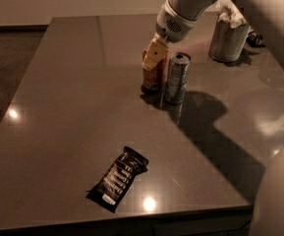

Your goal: Move coke can near redbull can

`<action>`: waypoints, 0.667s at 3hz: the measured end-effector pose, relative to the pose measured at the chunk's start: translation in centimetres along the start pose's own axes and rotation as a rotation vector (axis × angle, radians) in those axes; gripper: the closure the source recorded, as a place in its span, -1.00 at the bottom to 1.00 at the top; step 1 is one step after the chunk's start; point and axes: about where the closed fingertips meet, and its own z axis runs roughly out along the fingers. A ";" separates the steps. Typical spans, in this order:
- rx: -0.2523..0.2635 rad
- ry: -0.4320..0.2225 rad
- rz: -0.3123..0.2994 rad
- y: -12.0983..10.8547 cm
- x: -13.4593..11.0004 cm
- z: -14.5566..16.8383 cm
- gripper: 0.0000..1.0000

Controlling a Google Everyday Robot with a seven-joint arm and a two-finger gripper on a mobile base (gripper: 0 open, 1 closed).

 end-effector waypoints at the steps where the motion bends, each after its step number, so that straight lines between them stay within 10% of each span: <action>1: 0.007 -0.002 0.010 -0.2 0.5 -0.3 -1.00; 2: 0.007 -0.002 0.010 -0.2 0.5 -0.3 -1.00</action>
Offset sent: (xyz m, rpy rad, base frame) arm 0.0004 -0.0054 0.0002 0.0021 -0.0021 -0.0103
